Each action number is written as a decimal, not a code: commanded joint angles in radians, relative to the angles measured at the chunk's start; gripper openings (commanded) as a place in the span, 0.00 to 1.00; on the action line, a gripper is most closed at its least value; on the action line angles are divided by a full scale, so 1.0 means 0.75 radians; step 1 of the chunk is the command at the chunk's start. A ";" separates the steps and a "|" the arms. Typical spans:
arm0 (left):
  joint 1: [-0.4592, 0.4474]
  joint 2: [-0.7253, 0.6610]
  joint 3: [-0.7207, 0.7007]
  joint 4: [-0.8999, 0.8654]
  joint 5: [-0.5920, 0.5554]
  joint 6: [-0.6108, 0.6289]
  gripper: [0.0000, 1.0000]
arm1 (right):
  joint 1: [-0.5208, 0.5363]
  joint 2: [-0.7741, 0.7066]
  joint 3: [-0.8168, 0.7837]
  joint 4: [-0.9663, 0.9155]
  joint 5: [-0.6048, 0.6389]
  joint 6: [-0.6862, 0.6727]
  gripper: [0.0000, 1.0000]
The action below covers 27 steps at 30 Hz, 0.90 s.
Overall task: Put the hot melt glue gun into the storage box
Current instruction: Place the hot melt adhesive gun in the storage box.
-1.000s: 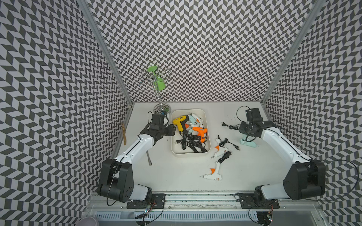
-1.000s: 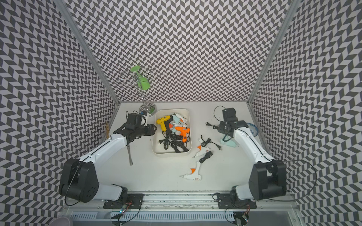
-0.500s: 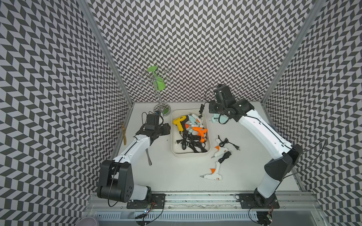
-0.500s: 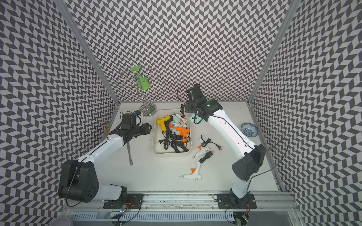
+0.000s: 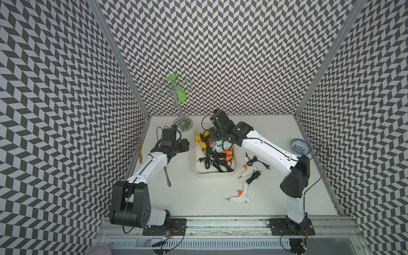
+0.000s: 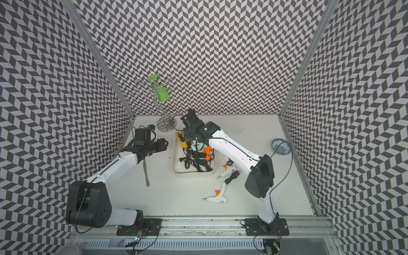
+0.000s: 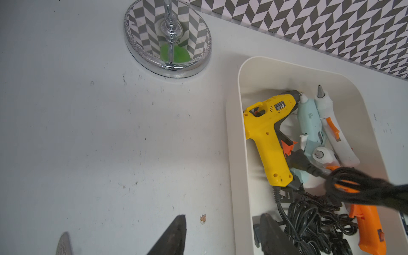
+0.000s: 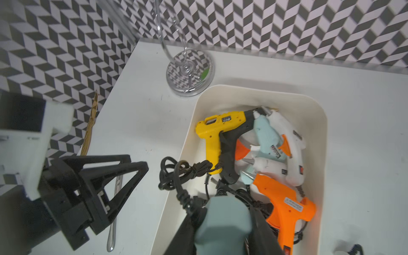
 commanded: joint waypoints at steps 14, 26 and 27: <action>0.008 -0.010 -0.019 0.035 0.023 -0.016 0.57 | 0.038 0.330 -0.062 0.249 -0.124 0.181 0.14; 0.009 -0.008 -0.025 0.035 0.025 -0.010 0.58 | 0.046 0.308 -0.205 0.193 0.043 0.300 0.18; 0.009 -0.008 -0.023 0.035 0.028 -0.011 0.57 | 0.032 0.275 -0.277 0.245 0.022 0.308 0.18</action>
